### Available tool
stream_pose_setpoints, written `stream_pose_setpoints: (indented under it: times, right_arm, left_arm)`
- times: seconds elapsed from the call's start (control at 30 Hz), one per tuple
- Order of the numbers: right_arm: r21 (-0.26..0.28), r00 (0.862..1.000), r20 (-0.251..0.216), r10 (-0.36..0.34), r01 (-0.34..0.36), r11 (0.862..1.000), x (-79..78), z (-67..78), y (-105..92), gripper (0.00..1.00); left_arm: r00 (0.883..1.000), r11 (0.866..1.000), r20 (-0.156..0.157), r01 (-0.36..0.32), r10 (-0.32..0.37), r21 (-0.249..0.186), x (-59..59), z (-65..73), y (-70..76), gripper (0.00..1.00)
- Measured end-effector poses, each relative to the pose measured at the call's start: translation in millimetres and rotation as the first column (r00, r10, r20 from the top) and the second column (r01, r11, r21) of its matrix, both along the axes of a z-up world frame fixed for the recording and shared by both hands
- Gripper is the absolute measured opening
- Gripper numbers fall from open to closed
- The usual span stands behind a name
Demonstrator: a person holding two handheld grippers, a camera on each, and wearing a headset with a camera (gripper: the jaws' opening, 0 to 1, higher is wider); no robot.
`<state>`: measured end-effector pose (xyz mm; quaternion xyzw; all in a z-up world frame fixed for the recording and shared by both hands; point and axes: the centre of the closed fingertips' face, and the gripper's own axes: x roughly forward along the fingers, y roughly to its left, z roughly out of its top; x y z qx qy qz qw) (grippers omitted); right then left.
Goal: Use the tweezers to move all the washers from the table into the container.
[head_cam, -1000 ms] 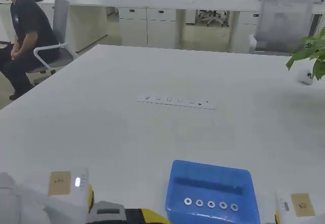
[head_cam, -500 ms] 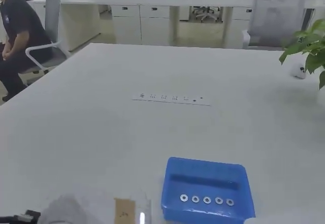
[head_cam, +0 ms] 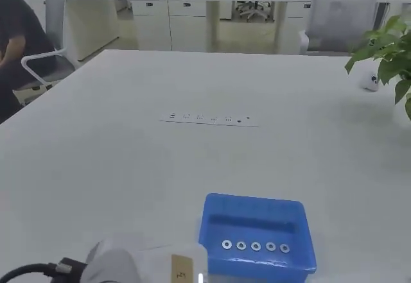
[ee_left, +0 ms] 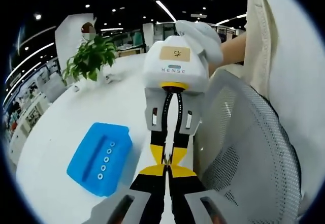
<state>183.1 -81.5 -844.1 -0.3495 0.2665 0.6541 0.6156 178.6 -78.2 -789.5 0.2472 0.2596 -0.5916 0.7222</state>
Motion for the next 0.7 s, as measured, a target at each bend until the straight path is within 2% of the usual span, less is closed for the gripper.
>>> stream_pose_setpoints:
  times: [0.23, 0.27, 0.33, 0.4, 0.47, 0.5, 0.57, 0.63, 0.67, 0.7]
  right_arm:
    - [0.021, 0.998, -0.046, -0.035, 0.036, 0.999, 5.6, -12.6, 4.2, 0.06]
    - [0.044, 0.996, -0.071, -0.055, 0.058, 0.997, 4.5, -11.7, 5.8, 0.06]
    - [0.061, 0.992, -0.098, -0.085, 0.091, 0.994, 4.0, -9.4, 4.5, 0.1]
    - [0.099, 0.99, -0.08, -0.118, 0.125, 0.987, 7.9, -3.6, 1.1, 0.17]
    - [0.167, 0.983, -0.07, -0.167, 0.177, 0.97, 12.5, 7.0, -3.4, 0.25]
    - [0.179, 0.982, -0.072, -0.176, 0.187, 0.966, 13.0, 9.0, -4.6, 0.28]
    - [0.24, 0.966, -0.096, -0.241, 0.258, 0.936, 17.0, 19.8, -12.6, 0.35]
    - [0.297, 0.947, -0.116, -0.299, 0.32, 0.9, 21.5, 31.0, -21.9, 0.44]
    - [0.331, 0.933, -0.128, -0.336, 0.36, 0.872, 25.2, 38.0, -28.1, 0.46]
    - [0.351, 0.923, -0.137, -0.359, 0.384, 0.854, 27.3, 42.7, -32.8, 0.48]
  left_arm:
    - [1.0, 0.999, -0.027, 0.003, -0.002, 0.048, 7.9, -12.4, 8.2, 0.0]
    - [0.999, 0.999, -0.046, 0.001, 0.001, 0.049, 7.9, -14.4, 10.6, 0.0]
    - [0.998, 0.998, -0.061, 0.005, -0.001, 0.065, 8.3, -19.3, 15.4, 0.0]
    - [0.997, 0.996, -0.071, 0.013, -0.007, 0.086, 8.2, -24.2, 19.5, 0.0]
    - [0.997, 0.994, -0.077, 0.017, -0.009, 0.108, 8.3, -29.9, 23.2, 0.0]
    - [0.996, 0.993, -0.088, 0.019, -0.009, 0.117, 7.6, -33.0, 24.9, 0.0]
    - [0.996, 0.991, -0.091, 0.023, -0.011, 0.135, 7.5, -37.2, 27.1, 0.0]
    - [0.995, 0.986, -0.093, 0.033, -0.018, 0.166, 7.4, -43.5, 30.5, 0.0]
    - [0.995, 0.983, -0.098, 0.036, -0.018, 0.181, 7.6, -46.8, 31.8, 0.0]
    - [0.994, 0.982, -0.104, 0.033, -0.013, 0.188, 8.2, -48.5, 32.2, 0.0]
